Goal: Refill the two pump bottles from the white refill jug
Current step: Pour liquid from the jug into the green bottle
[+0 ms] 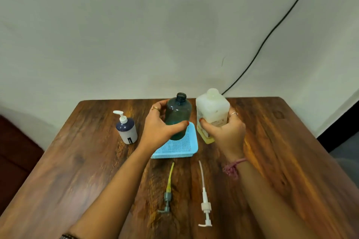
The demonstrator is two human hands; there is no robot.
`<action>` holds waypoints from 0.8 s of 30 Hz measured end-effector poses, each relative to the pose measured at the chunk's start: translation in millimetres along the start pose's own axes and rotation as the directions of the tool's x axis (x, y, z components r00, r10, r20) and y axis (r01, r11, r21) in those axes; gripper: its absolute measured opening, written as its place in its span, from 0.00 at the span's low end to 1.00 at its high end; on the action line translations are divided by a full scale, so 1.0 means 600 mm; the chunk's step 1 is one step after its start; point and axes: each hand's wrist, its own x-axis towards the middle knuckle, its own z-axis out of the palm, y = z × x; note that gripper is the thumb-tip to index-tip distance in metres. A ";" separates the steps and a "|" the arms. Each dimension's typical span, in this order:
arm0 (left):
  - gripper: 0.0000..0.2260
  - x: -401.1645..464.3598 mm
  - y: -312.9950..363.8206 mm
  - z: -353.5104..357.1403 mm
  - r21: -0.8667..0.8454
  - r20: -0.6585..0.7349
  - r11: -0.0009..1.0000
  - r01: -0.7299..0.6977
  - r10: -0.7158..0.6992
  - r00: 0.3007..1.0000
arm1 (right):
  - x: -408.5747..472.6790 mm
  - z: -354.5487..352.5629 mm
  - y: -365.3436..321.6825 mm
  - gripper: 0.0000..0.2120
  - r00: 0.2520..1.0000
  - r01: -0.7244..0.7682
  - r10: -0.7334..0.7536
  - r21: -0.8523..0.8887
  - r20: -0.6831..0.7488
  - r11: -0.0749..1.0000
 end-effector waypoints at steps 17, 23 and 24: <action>0.33 0.090 0.165 -0.013 0.025 -0.082 0.988 -0.152 0.154 0.985 | 0.196 -0.067 -0.141 0.33 0.940 0.342 -0.336 -0.189 0.062 0.920; 0.32 0.104 0.190 -0.015 0.021 -0.099 0.986 -0.163 0.164 0.981 | 0.237 -0.083 -0.164 0.35 0.901 0.433 -0.424 -0.267 0.094 0.861; 0.33 0.106 0.193 -0.014 0.015 -0.102 0.987 -0.163 0.163 0.981 | 0.243 -0.085 -0.166 0.35 0.897 0.442 -0.431 -0.278 0.101 0.853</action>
